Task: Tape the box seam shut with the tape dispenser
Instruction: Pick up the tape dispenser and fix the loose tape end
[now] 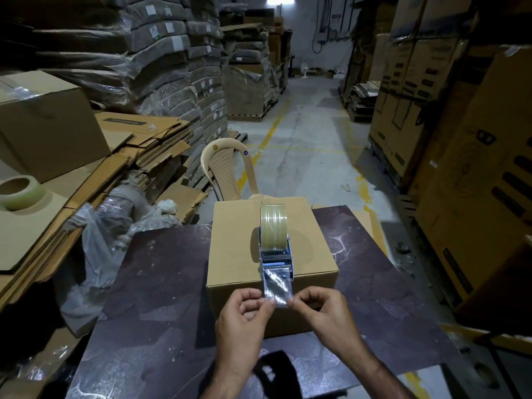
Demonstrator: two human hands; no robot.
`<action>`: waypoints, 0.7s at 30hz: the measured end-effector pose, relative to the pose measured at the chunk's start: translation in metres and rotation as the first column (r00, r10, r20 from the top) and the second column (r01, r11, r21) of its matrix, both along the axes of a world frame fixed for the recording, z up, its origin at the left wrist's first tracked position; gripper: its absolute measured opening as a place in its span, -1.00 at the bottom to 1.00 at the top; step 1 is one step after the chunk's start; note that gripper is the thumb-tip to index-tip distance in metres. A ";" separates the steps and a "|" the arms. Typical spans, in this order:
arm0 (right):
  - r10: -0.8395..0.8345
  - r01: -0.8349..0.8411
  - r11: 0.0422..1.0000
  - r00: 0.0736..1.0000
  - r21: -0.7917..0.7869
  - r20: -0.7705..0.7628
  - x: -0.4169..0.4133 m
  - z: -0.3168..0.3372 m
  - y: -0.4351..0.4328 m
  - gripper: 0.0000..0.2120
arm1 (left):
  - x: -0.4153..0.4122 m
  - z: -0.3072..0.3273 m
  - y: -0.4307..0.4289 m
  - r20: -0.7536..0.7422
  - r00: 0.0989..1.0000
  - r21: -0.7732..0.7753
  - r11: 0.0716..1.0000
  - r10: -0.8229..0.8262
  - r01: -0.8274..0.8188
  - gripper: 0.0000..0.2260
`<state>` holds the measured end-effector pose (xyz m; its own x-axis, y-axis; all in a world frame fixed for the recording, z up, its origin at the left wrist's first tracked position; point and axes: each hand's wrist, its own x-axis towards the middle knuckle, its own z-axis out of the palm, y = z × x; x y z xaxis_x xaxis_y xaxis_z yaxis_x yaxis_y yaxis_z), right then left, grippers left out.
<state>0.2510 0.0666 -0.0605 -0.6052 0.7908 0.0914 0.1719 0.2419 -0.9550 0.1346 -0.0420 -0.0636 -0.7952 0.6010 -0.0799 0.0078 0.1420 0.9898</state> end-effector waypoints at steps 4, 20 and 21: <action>0.005 -0.005 1.000 1.000 -0.006 0.010 -0.001 0.002 0.001 -0.85 | 0.000 0.004 0.004 -0.004 1.000 -0.049 0.999 -0.013 0.013 -0.83; -0.047 0.047 0.986 0.999 -0.163 0.003 -0.006 0.002 0.001 -0.73 | 0.000 0.007 0.009 0.004 1.000 -0.076 0.997 -0.012 0.012 -0.81; -0.051 0.051 0.982 0.999 -0.182 0.001 -0.006 0.003 0.001 -0.72 | 0.000 0.006 0.009 0.005 1.000 -0.075 0.997 -0.012 0.013 -0.81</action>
<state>0.2449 0.0672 -0.0576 -0.5638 0.8241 -0.0545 0.1764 0.0556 -0.9828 0.1346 -0.0327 -0.0576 -0.7872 0.6031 -0.1289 0.0056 0.2160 0.9764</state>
